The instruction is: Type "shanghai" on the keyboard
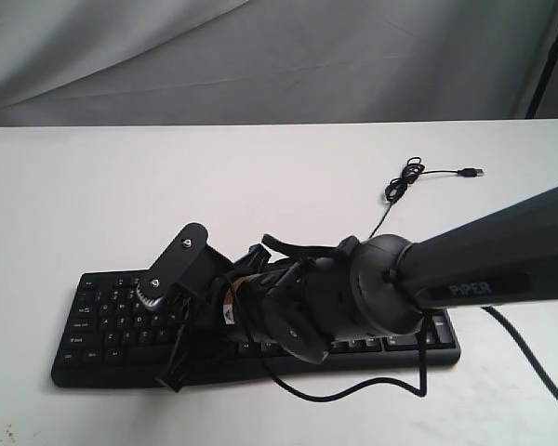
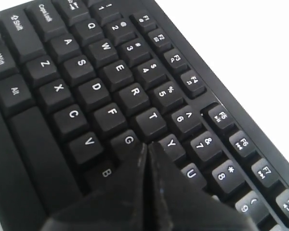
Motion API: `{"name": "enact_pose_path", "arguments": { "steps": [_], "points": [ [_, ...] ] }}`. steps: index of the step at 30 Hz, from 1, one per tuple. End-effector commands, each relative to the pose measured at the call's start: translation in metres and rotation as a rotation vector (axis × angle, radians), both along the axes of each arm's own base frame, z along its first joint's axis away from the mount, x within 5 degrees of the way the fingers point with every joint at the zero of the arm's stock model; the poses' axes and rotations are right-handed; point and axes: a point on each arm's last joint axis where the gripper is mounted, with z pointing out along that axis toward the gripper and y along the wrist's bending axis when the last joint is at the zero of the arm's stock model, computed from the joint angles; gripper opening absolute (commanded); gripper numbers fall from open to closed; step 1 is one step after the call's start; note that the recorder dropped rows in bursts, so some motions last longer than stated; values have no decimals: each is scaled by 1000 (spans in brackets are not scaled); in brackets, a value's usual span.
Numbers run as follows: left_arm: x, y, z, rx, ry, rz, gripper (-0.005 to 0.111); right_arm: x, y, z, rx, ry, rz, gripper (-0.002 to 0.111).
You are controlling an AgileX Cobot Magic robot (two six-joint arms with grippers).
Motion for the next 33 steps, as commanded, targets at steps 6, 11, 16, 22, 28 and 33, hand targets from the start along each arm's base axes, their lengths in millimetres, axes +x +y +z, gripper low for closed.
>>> {"name": "enact_pose_path", "arguments": {
  "steps": [6, 11, 16, 22, 28, 33],
  "points": [
    [0, 0, -1, -2, -2, -3, 0, 0, -1, -1, -4, -2, 1, 0],
    [0, 0, -1, -2, -2, -3, 0, 0, -2, -1, -9, -5, 6, 0],
    [0, 0, -1, -2, -2, -3, 0, 0, -1, -1, -3, -10, 6, 0],
    [0, 0, -1, -2, -2, -3, 0, 0, -1, 13, 13, -26, 9, 0],
    [0, 0, -1, -2, -2, -3, 0, -2, -2, 29, 24, -36, 14, 0],
    [0, 0, -1, -2, -2, -3, 0, -4, 20, 39, -9, -15, 55, 0]
  ]
}}
